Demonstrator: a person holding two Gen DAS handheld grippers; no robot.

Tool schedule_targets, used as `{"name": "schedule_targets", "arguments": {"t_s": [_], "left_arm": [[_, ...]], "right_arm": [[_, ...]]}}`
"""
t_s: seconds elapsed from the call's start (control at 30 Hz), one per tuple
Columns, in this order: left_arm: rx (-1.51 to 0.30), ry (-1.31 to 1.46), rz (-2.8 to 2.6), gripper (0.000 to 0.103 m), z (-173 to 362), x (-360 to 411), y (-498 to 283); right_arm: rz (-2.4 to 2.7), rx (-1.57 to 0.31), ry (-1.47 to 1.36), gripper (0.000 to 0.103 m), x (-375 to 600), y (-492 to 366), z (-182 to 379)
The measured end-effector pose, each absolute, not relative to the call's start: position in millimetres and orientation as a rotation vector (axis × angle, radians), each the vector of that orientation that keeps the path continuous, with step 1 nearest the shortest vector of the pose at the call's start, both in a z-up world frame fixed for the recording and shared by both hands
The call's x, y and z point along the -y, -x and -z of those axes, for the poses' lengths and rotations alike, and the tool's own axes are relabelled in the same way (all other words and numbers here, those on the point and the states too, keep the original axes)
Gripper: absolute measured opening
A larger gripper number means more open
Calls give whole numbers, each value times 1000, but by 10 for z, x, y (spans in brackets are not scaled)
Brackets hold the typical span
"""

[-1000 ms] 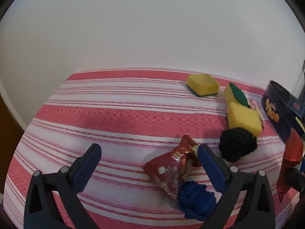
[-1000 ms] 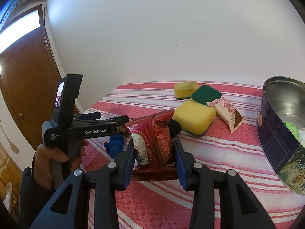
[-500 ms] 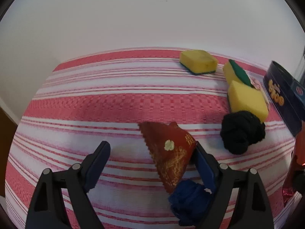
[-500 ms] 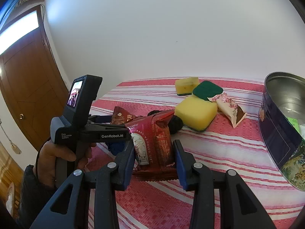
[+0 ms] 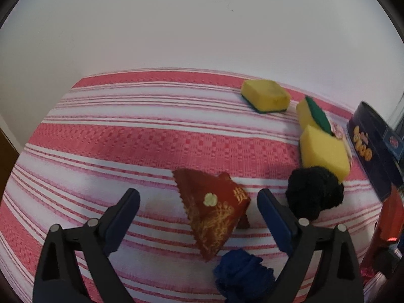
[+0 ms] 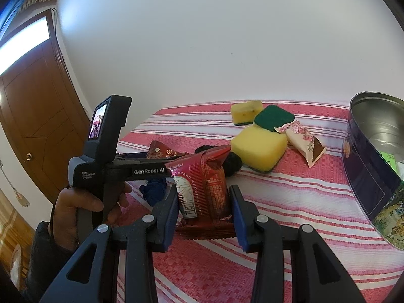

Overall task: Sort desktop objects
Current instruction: 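Grasp the red candy bag with the right tool while the left tool approaches the red triangular packet, then carry the candy bag to the tin bowl with the right tool while the left tool carries the triangular packet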

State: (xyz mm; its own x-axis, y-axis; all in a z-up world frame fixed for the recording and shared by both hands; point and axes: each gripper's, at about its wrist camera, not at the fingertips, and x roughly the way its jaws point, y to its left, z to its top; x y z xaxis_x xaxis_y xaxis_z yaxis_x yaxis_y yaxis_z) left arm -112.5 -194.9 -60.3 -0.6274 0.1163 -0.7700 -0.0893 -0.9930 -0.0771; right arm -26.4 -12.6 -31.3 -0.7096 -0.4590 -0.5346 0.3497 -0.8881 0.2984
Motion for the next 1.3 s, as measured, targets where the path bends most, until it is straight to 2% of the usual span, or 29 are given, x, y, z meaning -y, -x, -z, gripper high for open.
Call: {"name": "schedule_targets", "arguments": {"t_s": [0.07, 0.17, 0.3, 0.5, 0.7, 0.87, 1.13, 1.3], "left_arm": [[110, 1312, -2725, 95, 621, 2001, 1166], [211, 1294, -2726, 76, 615, 2085, 1165], [255, 1273, -2709, 39, 613, 2132, 1177], [146, 1169, -2766, 38, 502, 1983, 1056], [195, 909, -2892, 38, 296, 1995, 845], [137, 704, -3011, 38, 160, 1949, 667], [11, 576, -3053, 38, 53, 1618, 465], [39, 549, -3056, 38, 29, 1539, 352]], "right_arm": [[2546, 240, -858, 42, 129, 264, 312], [2559, 229, -838, 42, 130, 247, 303], [2574, 229, -820, 42, 109, 235, 293], [2631, 218, -743, 42, 56, 173, 237], [2713, 229, -676, 42, -46, 149, 183], [2788, 216, -624, 42, -141, 137, 143], [2823, 257, -612, 42, -257, 153, 136], [2882, 194, -543, 42, -233, -20, 63]]}}
